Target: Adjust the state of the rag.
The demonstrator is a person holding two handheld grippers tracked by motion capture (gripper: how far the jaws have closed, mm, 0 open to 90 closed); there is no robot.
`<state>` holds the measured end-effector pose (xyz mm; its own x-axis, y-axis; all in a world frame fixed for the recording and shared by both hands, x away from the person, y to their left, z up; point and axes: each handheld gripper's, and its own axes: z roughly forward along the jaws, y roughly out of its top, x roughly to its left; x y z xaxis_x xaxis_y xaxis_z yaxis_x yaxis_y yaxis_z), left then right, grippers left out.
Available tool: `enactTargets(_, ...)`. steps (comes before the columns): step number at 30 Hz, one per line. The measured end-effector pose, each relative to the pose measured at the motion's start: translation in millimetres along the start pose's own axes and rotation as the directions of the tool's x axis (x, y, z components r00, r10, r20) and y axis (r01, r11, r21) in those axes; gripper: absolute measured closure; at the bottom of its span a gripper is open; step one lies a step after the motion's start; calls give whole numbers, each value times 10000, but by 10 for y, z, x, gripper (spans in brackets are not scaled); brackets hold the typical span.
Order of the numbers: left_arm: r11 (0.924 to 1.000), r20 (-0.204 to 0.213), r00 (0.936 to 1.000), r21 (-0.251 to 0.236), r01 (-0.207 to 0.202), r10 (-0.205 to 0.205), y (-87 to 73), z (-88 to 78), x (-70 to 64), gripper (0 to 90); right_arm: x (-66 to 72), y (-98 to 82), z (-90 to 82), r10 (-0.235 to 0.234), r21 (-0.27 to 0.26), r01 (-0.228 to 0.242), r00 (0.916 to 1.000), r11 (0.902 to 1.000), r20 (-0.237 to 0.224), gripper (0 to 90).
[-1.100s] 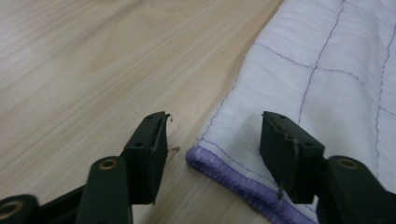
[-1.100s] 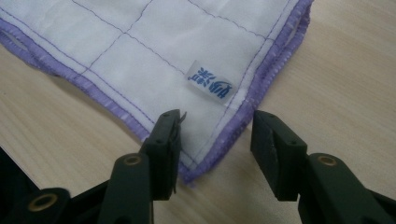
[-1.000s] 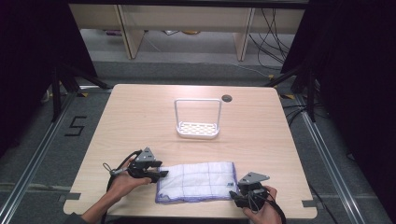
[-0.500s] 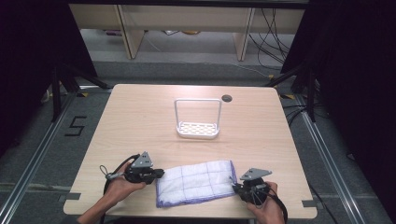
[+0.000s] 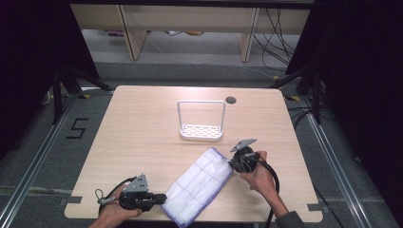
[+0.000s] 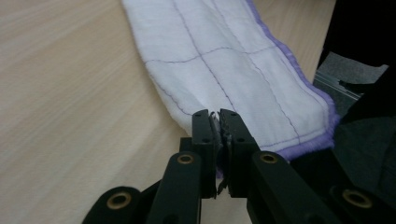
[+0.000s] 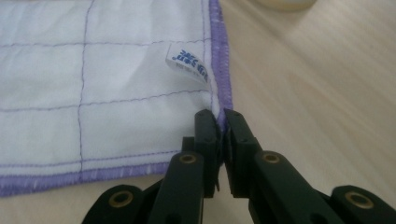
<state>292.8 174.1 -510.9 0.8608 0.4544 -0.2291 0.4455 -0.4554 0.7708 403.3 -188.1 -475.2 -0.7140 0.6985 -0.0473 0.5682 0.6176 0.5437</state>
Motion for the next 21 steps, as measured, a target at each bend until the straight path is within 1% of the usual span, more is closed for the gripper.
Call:
enactTargets(1, 10000, 88, 10000, -5, -11, 11, -3, 17, -21, 844, 1, 51, 29, 90, 38, -90, 10000, 10000, -14, 854)
enactTargets(2, 9993, 120, 9995, 249, -287, 284, -1, 23, -11, 842, -3, 93, 66, -7, -21, 7, 10000, 10000, -5, 853)
enactTargets(3, 9999, 315, 9995, 147, 7, -12, -3, 38, -44, 837, 3, 130, 88, 56, 44, -56, 10000, 10000, -71, 852)
enactTargets(4, 9997, 305, 9994, 193, -145, 139, -1, 47, -47, 835, -9, 161, 116, -46, -70, 46, 10000, 10000, -37, 851)
enactTargets(5, 9997, 401, 9991, 219, -120, 111, 1, 53, -60, 833, -22, 184, 146, -125, -152, 125, 9999, 9998, -1, 850)
enactTargets(6, 9997, 402, 9992, 233, -39, 30, -4, 65, -64, 830, -19, 206, 162, 10, -102, -10, 10000, 9999, -9, 848)
enactTargets(7, 9999, 521, 9986, 135, -29, 22, -1, 74, -76, 825, -24, 226, 184, 2, -164, -2, 10000, 9999, 20, 846)
enactTargets(8, 9998, 508, 9987, 181, -17, 8, 0, 79, -83, 822, -32, 243, 199, -102, -267, 104, 9999, 9996, 68, 845)
enactTargets(9, 9999, 593, 9982, 109, 66, -73, 2, 90, -104, 821, -25, 258, 211, -41, -279, 42, 10000, 9996, 51, 845)
enactTargets(10, 9996, 605, 9981, 210, -167, 154, 7, 88, -93, 821, -26, 280, 227, -28, -284, 30, 10000, 9996, 67, 845)
enactTargets(11, 9996, 646, 9977, 223, -200, 185, 10, 97, -98, 820, -29, 295, 240, -68, -323, 71, 9999, 9995, 87, 846)
enactTargets(12, 9998, 699, 9975, 178, -134, 122, 13, 111, -114, 820, -36, 318, 263, -232, -359, 236, 9996, 9991, 136, 846)
enactTargets(13, 9998, 676, 9977, 182, 56, -69, 10, 125, -133, 818, -36, 351, 287, -352, -337, 358, 9992, 9988, 201, 846)
enactTargets(14, 9995, 707, 9974, 279, -155, 135, 15, 123, -128, 816, -23, 378, 300, -215, -258, 219, 9997, 9994, 147, 845)
enactTargets(15, 9997, 782, 9968, 185, -161, 146, 16, 135, -141, 816, -27, 397, 311, -243, -300, 247, 9996, 9992, 162, 845)
enactTargets(16, 9992, 759, 9968, 287, -264, 242, 18, 140, -138, 815, -24, 423, 322, -44, -286, 45, 10000, 9996, 11, 841)
enactTargets(17, 9997, 807, 9967, 238, 1, -20, 14, 150, -160, 807, -23, 442, 348, -170, -312, 174, 9998, 9994, 131, 832)
enactTargets(18, 9996, 933, 9955, 218, -169, 148, 20, 152, -153, 791, -24, 461, 364, -129, -342, 131, 9999, 9993, 44, 812)
enactTargets(19, 9998, 974, 9952, 208, -42, 22, 20, 148, -158, 759, -20, 473, 368, -79, -356, 87, 9997, 9993, 224, 784)
enactTargets(20, 9998, 1082, 9941, 181, -12, -8, 22, 143, -156, 735, -29, 483, 367, -133, -413, 146, 9994, 9990, 316, 745)
enactTargets(21, 9997, 950, 9954, 229, 96, -118, 25, 127, -160, 709, -26, 485, 361, 128, -525, -104, 9988, 9986, 469, 683)
